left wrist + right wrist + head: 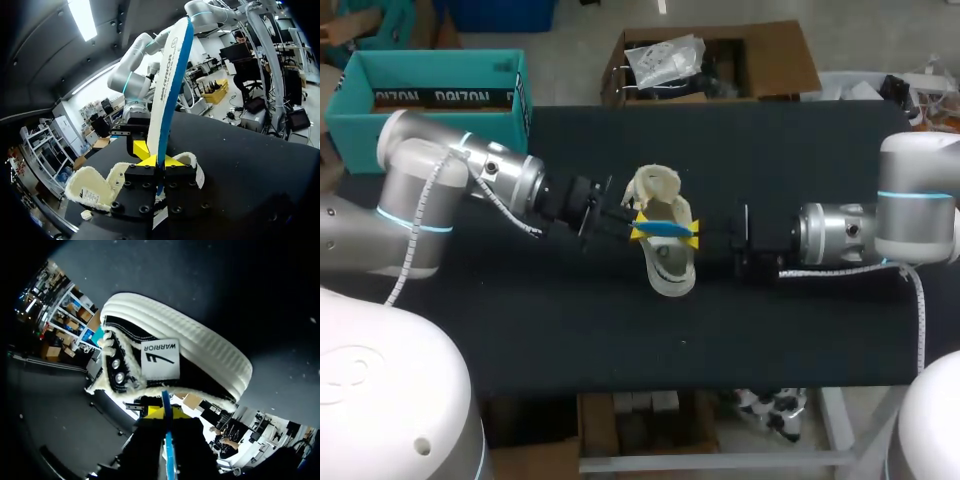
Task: Open the shoe tongue, take the insole out of the shoe, put the insole back into the shoe, and pack the shoe into the shoebox
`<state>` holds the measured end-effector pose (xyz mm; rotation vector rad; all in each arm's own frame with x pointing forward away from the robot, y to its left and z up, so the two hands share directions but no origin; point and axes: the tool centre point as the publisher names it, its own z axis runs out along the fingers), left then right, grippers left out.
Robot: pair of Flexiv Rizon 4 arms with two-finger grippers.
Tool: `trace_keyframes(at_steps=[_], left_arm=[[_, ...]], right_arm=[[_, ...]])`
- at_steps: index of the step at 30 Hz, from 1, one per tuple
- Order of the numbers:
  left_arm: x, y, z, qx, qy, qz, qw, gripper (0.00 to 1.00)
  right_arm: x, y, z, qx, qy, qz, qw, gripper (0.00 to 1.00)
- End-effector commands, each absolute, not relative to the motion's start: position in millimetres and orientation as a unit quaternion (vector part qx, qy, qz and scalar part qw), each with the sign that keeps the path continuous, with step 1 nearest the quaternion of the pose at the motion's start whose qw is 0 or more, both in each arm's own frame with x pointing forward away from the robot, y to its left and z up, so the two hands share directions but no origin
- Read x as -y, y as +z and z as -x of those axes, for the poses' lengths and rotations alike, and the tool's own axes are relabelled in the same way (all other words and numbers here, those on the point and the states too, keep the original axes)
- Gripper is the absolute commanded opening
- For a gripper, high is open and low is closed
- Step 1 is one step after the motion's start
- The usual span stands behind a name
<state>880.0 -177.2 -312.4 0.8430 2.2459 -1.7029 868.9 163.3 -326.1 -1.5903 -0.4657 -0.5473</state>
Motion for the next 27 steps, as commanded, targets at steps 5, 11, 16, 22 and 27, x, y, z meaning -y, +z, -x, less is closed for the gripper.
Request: trace_keyframes(at_steps=[5,11,16,22,27], left_arm=[[176.2,-315.7,-882.4,-0.761,-0.571,-0.290,0.105,0.00],[177.7,-314.9,-882.4,-0.762,-0.564,-0.298,0.109,0.00],[179.7,-313.5,-882.9,-0.764,-0.559,-0.304,0.111,0.00],[181.7,-301.6,-881.9,-0.755,-0.557,-0.326,0.114,0.00],[181.4,-298.8,-882.4,-0.755,-0.549,-0.341,0.112,0.00]], right_arm=[[-161.8,-311.3,-857.0,0.231,-0.250,0.744,0.575,0.39],[-161.0,-306.1,-851.2,0.239,-0.257,0.754,0.554,0.34],[-163.1,-306.2,-847.1,0.243,-0.257,0.761,0.544,0.31],[-163.0,-308.3,-840.6,0.238,-0.253,0.768,0.538,0.30],[-162.4,-308.8,-836.7,0.231,-0.258,0.770,0.536,0.16]])
